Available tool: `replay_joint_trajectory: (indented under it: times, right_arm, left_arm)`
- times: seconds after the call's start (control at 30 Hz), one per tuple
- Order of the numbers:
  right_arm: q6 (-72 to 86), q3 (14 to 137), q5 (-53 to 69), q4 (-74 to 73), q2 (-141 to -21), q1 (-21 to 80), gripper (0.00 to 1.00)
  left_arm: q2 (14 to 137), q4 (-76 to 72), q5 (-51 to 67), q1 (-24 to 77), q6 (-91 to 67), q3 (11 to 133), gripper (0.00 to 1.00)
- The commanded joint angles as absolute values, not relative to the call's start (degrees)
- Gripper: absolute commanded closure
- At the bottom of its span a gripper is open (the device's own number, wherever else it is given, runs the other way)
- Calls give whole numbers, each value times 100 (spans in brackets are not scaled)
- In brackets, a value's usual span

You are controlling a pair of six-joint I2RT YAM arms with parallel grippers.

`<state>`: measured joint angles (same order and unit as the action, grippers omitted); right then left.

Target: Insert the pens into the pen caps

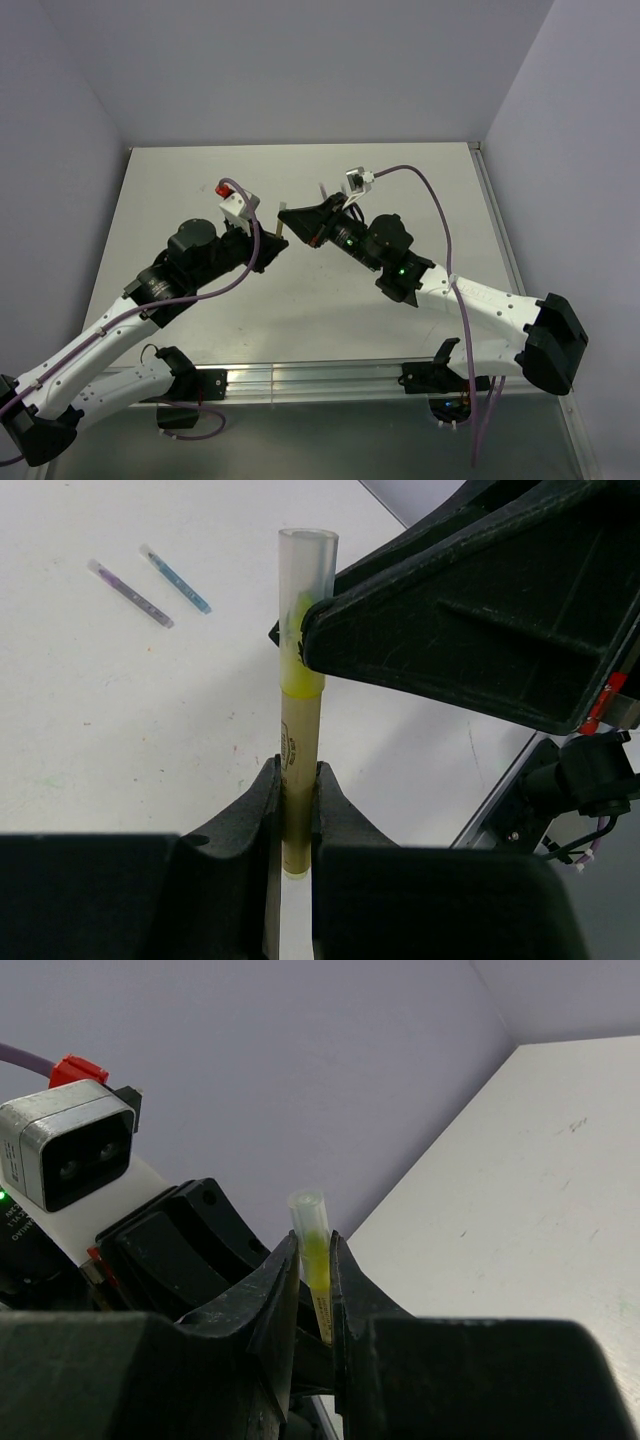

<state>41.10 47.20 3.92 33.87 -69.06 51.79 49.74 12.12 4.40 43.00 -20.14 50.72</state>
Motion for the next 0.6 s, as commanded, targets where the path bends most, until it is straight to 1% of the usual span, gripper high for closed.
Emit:
replay_joint_trajectory:
  times: [0.0,0.57]
  right_arm:
    - [4140,4438,2127,1969,-6891,5906,100]
    - [3709,4684,1837,1213,-6961,6161,100]
  left_arm:
    - [4966,-598,-817,4087,-1907,5774,100]
    - [4957,-580,-844,4087,-1819,5889,100]
